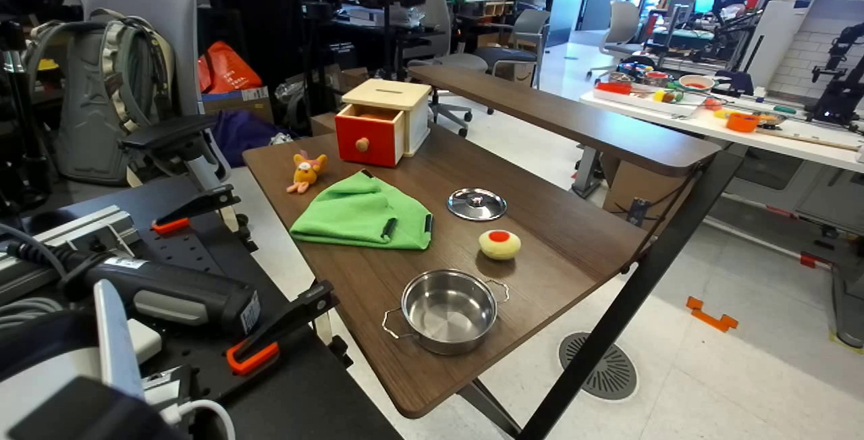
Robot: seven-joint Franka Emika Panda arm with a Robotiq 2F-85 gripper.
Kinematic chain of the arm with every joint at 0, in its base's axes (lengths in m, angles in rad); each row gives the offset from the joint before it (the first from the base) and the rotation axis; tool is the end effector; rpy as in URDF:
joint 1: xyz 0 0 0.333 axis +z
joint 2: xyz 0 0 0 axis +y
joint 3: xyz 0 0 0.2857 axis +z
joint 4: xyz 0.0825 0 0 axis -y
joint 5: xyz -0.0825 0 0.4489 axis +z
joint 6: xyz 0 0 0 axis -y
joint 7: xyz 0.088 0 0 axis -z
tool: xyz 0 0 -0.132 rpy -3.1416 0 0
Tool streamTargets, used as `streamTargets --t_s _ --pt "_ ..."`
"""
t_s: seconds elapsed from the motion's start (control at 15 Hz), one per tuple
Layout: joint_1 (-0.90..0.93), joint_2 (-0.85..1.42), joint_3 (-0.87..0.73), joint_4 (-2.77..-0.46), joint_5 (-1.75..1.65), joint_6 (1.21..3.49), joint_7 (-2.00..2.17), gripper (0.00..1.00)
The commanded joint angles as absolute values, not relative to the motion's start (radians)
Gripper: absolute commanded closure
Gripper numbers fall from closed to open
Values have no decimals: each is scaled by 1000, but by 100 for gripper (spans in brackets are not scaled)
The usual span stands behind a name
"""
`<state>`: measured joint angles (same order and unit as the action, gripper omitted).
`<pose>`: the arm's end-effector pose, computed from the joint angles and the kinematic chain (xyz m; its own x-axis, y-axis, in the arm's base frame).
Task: Move the fluffy ball to the left
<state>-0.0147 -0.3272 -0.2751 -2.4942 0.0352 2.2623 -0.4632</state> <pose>0.4859 -0.1345 0.3177 0.9799 0.1562 0.1244 0.1654 -0.9839 -0.0676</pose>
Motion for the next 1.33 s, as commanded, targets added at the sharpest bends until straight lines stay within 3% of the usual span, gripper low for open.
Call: streamTargets --t_s 0.0,0.53,1.27 --pt "-19 -81 -247 -2327 93 2295 -421 0" --pt "-138 300 -187 -2069 133 2331 -404 0" --pt "-194 622 -115 -1892 63 2486 -295 0"
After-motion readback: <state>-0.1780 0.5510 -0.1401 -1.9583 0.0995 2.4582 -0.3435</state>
